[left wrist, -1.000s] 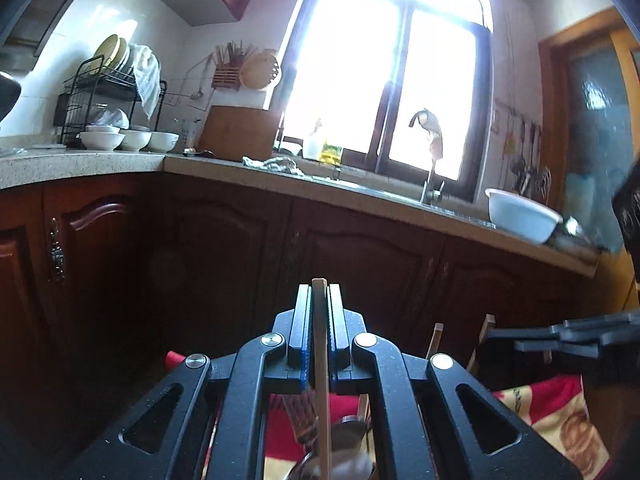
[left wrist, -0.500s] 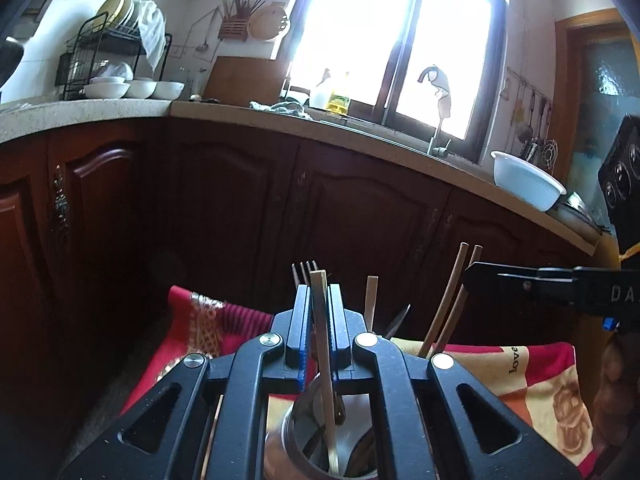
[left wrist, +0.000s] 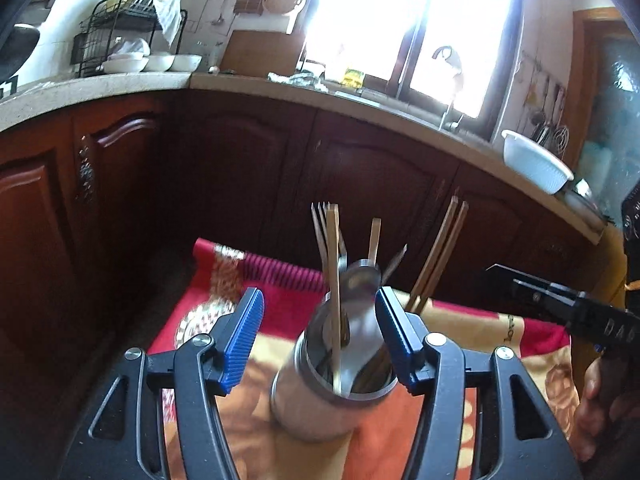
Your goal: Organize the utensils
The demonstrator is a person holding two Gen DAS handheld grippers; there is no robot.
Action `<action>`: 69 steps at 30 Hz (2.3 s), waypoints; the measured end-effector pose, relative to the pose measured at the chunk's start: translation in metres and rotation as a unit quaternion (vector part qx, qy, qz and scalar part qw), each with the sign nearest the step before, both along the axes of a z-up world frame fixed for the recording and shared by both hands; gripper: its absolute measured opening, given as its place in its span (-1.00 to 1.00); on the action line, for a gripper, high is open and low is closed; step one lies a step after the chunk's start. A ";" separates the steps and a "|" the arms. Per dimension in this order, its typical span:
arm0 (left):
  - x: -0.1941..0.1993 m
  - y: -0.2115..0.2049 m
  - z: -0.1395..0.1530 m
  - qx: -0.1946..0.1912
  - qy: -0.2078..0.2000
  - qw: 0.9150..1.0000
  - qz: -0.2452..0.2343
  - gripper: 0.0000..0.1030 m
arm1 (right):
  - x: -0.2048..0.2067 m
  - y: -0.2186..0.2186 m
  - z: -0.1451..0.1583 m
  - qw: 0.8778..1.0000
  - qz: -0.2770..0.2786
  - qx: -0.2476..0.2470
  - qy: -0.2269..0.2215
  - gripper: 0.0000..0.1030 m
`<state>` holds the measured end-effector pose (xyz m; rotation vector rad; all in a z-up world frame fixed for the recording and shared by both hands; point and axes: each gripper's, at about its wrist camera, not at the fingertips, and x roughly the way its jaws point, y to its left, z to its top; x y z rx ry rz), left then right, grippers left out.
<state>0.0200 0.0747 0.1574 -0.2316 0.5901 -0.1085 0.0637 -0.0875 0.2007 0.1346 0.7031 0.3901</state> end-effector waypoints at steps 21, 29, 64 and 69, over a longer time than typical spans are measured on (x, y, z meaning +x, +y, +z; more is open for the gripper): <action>-0.038 -0.004 -0.018 0.056 0.066 0.996 0.037 0.62 | -0.040 0.015 -0.047 0.996 -0.053 -0.071 0.024 -0.05; -0.043 -0.004 -0.019 0.061 0.071 0.995 0.044 0.62 | -0.044 0.015 -0.048 0.995 -0.056 -0.078 0.030 -0.01; -0.043 -0.008 -0.025 0.079 0.096 0.991 0.052 0.62 | -0.045 0.018 -0.059 0.990 -0.063 -0.109 0.065 0.03; -0.044 -0.009 -0.026 0.082 0.097 0.991 0.052 0.62 | -0.045 0.018 -0.061 0.990 -0.062 -0.109 0.067 0.03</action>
